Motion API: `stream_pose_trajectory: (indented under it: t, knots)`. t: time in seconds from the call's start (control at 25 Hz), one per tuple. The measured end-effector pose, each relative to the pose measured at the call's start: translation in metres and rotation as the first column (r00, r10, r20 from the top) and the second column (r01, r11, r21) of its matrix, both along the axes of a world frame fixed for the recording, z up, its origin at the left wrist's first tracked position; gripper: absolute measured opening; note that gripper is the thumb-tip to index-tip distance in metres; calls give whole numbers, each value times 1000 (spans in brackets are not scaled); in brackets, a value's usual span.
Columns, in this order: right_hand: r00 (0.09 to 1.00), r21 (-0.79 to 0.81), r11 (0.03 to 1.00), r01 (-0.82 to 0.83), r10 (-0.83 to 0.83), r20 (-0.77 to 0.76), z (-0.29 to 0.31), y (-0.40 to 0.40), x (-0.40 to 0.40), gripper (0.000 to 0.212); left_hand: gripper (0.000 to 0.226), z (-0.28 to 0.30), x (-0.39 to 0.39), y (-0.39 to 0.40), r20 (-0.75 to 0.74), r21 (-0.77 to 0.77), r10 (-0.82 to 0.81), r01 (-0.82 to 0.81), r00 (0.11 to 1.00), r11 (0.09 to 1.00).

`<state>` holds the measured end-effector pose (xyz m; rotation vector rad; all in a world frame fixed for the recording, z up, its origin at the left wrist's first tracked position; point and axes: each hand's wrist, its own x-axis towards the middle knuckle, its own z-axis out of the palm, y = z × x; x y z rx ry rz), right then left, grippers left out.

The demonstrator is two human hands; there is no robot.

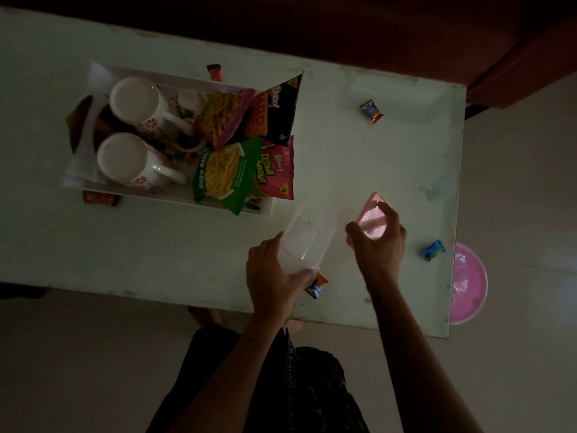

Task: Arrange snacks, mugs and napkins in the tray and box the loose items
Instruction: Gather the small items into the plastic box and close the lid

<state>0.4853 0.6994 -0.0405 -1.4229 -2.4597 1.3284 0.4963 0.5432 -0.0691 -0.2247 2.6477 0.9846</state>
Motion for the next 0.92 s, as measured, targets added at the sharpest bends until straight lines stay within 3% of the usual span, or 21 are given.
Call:
stream_pose_trajectory:
  t: [0.28,0.4,0.52,0.6,0.8,0.92]
  knots:
    - [921,165,918,-361,324,215,-31,44,-12,75,88,-5,-11,14,23,93,91,-93,996,991]
    - [925,296,893,-338,257,280,-34,60,-1,68,96,-6,-14,15,99,31,152,-156,983,987]
    - [935,394,898,-196,50,350,-36,82,22,60,77,-1,6,18,216,5,227,-233,950,972]
    - [919,363,916,-171,15,395,-40,91,40,57,63,2,27,24,262,20,173,-184,949,983]
    - [956,257,952,-167,93,278,-47,65,76,29,37,-9,50,30,233,-6,-98,102,968,995]
    - [958,199,946,-258,223,181,-45,25,92,23,16,-14,49,25,230,130,-109,80,967,988]
